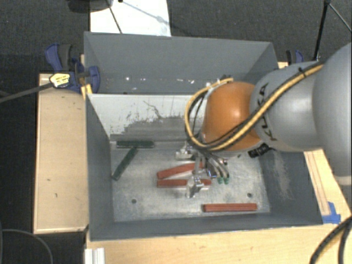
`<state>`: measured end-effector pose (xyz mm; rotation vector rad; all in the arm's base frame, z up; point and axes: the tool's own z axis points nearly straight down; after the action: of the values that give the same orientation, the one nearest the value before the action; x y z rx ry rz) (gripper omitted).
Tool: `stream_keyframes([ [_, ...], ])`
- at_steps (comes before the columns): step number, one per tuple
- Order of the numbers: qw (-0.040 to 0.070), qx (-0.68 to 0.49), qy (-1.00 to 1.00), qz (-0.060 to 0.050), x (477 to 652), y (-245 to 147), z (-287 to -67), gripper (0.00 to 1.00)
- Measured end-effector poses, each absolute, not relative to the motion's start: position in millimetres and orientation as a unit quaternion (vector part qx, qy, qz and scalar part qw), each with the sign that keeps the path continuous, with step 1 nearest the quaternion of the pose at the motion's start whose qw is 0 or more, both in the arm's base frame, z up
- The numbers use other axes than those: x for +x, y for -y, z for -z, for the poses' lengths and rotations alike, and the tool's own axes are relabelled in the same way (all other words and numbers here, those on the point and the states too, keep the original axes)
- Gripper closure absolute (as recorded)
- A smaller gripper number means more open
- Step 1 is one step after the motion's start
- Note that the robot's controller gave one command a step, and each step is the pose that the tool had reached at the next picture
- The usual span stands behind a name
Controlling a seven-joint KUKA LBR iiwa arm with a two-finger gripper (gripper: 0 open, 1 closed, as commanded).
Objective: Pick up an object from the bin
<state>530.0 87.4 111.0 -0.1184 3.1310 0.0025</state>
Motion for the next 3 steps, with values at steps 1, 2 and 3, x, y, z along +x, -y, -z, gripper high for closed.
stream_keyframes([
  [1, 0.003, -0.017, -1.0, -0.001, 530.3, -85.2, -74.2, 1.0],
  [2, 0.003, -0.017, -1.0, -0.001, 530.2, -85.2, -74.2, 1.0],
  [3, 0.002, -0.017, -1.0, -0.001, 529.4, -85.2, -77.6, 1.0],
])
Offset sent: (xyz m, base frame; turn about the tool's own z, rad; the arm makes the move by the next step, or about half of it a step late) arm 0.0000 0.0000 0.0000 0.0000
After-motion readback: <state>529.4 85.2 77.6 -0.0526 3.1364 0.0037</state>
